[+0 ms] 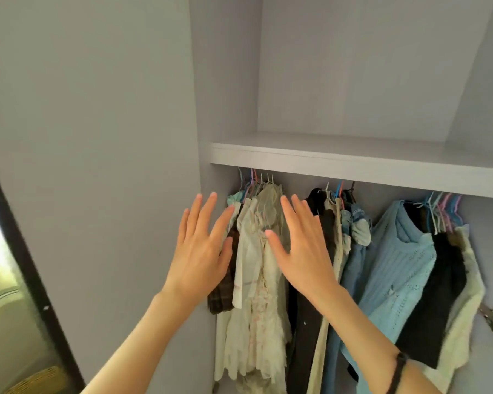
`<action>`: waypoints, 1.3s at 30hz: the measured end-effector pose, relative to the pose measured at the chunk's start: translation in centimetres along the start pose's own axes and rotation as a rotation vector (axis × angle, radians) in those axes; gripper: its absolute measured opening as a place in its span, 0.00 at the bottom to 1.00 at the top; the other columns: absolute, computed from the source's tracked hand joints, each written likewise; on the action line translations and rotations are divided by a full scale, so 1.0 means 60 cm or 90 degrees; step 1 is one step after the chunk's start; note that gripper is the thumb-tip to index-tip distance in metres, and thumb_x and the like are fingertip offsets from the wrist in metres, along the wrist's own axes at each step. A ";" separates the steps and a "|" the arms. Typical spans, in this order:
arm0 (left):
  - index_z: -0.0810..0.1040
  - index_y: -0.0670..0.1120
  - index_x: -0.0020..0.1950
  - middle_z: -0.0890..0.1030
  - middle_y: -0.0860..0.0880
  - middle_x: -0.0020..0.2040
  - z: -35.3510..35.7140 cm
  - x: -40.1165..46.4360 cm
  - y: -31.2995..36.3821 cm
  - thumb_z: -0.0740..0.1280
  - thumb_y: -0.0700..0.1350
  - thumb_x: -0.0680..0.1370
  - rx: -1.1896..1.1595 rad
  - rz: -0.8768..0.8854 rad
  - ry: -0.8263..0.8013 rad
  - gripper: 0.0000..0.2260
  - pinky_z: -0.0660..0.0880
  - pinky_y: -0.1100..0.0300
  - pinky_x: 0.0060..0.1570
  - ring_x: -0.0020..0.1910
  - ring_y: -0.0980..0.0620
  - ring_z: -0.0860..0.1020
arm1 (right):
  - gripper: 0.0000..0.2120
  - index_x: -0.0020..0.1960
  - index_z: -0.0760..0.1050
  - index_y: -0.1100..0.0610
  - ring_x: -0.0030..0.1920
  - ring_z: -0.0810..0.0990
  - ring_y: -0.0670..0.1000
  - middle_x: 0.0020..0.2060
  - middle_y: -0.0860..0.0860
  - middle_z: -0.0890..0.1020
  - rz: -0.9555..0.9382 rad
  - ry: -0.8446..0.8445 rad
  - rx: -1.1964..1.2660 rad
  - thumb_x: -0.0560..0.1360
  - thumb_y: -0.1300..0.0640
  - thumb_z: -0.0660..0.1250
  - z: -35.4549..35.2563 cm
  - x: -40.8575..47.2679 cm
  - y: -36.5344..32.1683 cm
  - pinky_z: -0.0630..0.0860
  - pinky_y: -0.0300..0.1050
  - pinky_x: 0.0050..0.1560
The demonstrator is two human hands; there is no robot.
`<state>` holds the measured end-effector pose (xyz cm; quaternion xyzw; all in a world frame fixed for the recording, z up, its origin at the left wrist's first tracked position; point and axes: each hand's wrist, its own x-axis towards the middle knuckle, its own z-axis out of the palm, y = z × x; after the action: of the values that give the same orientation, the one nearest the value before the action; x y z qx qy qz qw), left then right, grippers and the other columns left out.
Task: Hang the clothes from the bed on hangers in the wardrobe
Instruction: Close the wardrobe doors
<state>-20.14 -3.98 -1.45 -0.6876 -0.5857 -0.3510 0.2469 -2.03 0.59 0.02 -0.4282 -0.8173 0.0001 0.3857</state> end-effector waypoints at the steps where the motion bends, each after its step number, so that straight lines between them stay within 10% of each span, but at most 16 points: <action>1: 0.62 0.46 0.71 0.63 0.39 0.72 -0.029 -0.002 -0.008 0.57 0.43 0.77 0.009 0.005 0.032 0.21 0.58 0.40 0.69 0.73 0.38 0.55 | 0.30 0.76 0.45 0.48 0.75 0.43 0.47 0.76 0.49 0.49 -0.014 0.000 0.016 0.78 0.41 0.51 0.001 -0.001 -0.025 0.38 0.44 0.73; 11: 0.63 0.44 0.72 0.58 0.40 0.74 -0.275 -0.038 -0.144 0.62 0.38 0.77 0.177 -0.017 0.202 0.24 0.50 0.42 0.72 0.74 0.38 0.51 | 0.29 0.75 0.44 0.45 0.74 0.45 0.42 0.76 0.43 0.47 -0.207 -0.133 0.159 0.79 0.44 0.53 0.067 -0.002 -0.299 0.46 0.37 0.72; 20: 0.53 0.41 0.75 0.59 0.43 0.74 -0.338 -0.083 -0.275 0.58 0.45 0.80 0.017 -0.128 0.096 0.26 0.58 0.56 0.69 0.72 0.47 0.58 | 0.31 0.76 0.45 0.46 0.74 0.48 0.43 0.75 0.43 0.49 -0.213 -0.131 0.198 0.78 0.43 0.56 0.146 0.003 -0.469 0.49 0.35 0.66; 26: 0.58 0.39 0.74 0.63 0.40 0.72 -0.335 -0.086 -0.272 0.55 0.43 0.79 -0.046 -0.059 0.133 0.23 0.59 0.56 0.67 0.70 0.46 0.61 | 0.33 0.75 0.49 0.49 0.73 0.51 0.41 0.74 0.44 0.53 -0.160 -0.041 0.185 0.77 0.46 0.62 0.172 -0.011 -0.489 0.42 0.20 0.59; 35: 0.56 0.44 0.74 0.62 0.42 0.73 -0.315 -0.080 -0.235 0.55 0.45 0.79 -0.062 0.083 0.096 0.23 0.61 0.56 0.67 0.71 0.49 0.61 | 0.30 0.70 0.61 0.53 0.66 0.67 0.43 0.65 0.46 0.66 -0.051 0.068 0.264 0.73 0.47 0.68 0.127 -0.026 -0.439 0.68 0.40 0.66; 39: 0.54 0.47 0.75 0.57 0.47 0.75 -0.298 -0.062 -0.202 0.56 0.46 0.80 -0.138 0.154 0.046 0.24 0.57 0.54 0.69 0.74 0.52 0.55 | 0.28 0.65 0.59 0.40 0.61 0.67 0.35 0.60 0.37 0.66 -0.015 0.059 0.279 0.71 0.48 0.70 0.086 -0.040 -0.402 0.72 0.39 0.61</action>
<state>-35.70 -17.43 6.08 -0.7626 -0.4485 -0.4040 0.2326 -21.34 -14.65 2.85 -0.3240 -0.7838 0.1537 0.5070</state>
